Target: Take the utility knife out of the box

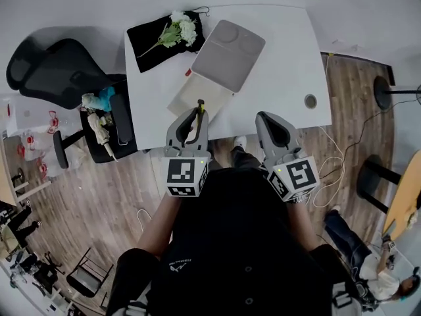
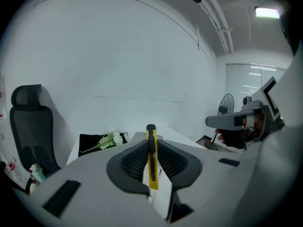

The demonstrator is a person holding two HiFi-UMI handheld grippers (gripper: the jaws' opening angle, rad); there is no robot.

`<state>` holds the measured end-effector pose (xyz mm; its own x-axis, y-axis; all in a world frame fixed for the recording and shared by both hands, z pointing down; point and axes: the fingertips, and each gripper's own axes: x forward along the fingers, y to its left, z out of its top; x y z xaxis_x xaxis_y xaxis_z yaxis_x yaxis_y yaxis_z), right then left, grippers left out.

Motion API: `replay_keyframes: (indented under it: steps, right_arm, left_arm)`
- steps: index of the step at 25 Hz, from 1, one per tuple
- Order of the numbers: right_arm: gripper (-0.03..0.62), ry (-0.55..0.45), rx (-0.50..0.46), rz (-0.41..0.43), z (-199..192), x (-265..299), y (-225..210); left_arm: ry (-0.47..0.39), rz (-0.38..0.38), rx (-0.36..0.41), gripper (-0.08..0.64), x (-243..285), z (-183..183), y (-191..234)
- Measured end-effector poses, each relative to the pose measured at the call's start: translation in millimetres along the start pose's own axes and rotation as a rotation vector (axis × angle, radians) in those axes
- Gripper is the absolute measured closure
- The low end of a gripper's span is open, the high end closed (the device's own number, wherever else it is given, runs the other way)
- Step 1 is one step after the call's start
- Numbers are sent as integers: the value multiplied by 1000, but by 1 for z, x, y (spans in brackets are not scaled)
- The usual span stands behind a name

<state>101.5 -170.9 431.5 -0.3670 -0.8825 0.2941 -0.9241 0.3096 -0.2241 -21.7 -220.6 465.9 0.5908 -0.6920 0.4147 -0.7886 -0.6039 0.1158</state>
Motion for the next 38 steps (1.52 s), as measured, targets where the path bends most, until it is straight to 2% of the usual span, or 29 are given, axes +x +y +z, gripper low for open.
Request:
replay_keyframes:
  steps: [9,18,25,38]
  right_arm:
    - [588,13,-39,114,-1,3,10]
    - [588,32,-75,189,-8,-12,6]
    - [588,21,-92,219,-10,-27,1]
    - [588,-55,-117,244,17,-51,-10]
  left_arm:
    - [-73,67,-40,499,-30,0,-10]
    - [-113,141,-66,499,-45,-8,-29]
    - [-152,193,-82,499,-51,-9,-43]
    - [-232,214,-47,499,-60,21,-63]
